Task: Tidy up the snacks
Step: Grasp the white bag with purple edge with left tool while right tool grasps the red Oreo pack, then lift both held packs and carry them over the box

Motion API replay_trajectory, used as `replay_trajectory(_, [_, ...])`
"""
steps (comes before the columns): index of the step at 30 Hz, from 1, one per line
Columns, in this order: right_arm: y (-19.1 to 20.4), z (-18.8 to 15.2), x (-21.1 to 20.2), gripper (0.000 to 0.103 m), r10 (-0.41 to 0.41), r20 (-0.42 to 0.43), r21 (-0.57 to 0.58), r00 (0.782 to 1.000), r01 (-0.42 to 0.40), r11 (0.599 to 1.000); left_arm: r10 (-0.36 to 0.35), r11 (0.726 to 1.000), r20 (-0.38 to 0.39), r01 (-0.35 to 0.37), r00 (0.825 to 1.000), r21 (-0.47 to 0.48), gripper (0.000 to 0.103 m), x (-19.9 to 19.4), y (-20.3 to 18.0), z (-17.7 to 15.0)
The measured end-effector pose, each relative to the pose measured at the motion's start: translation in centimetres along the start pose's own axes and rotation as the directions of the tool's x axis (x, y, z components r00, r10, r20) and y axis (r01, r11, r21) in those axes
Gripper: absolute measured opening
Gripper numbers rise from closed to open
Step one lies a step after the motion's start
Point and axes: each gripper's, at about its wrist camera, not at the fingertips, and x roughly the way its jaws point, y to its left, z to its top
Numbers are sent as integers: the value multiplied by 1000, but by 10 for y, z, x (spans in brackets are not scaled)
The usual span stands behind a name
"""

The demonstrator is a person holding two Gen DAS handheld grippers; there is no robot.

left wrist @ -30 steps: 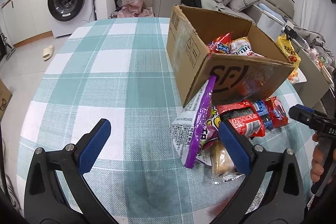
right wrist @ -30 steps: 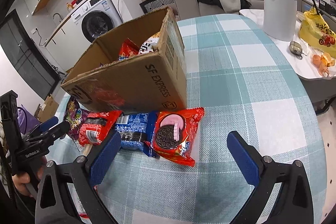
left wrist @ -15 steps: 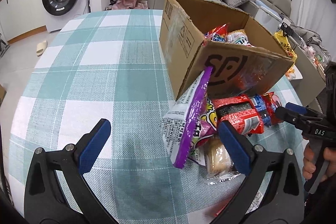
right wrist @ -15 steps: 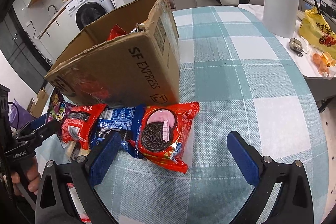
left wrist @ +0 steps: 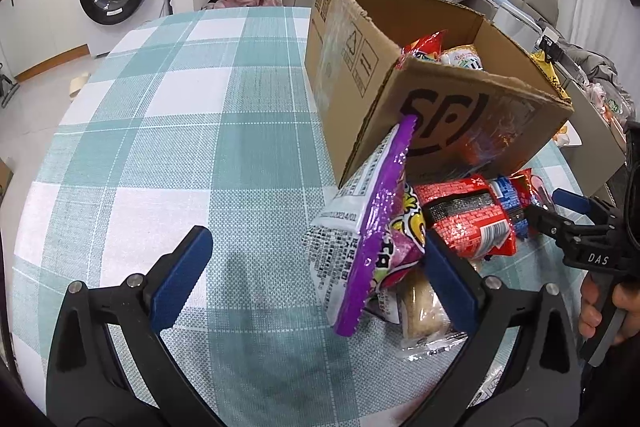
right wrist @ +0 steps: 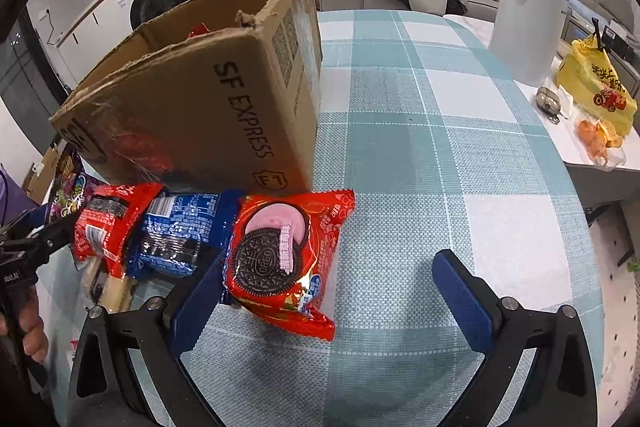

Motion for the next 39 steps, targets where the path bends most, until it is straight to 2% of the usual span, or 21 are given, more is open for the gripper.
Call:
replay_trajectory(8, [-3,-1,1,102,-18,-2,-6,1000,18,1000,-24,1000,-9,24,1000,-2,97,6,0,1])
replay_trajectory(15, [-5,0,-3,89,-11,11,-2,1000,11,1000,-62,998,-9,62,998,7,86,9,-3,-1])
replay_trajectory(18, [-3,1,-4,84,0,14,-5,1000,0,1000,-90,996,-8,90,996,5,77,9,-4,0])
replay_trajectory(23, [0,2,-6,77,32,21,0,999,-32,999,-145,989,-7,145,989,23,49,7,-9,-1])
replay_trajectory(26, [1,2,-8,71,41,34,4,999,-41,999,-128,990,1,127,992,52,47,4,-14,-3])
replay_trajectory(34, [3,1,-12,49,83,34,15,996,-83,996,-133,990,26,132,991,45,47,-7,-11,-3])
replay_trajectory(39, [2,-2,-15,46,91,49,18,995,-92,996,-139,990,44,138,989,38,47,-17,-8,-6])
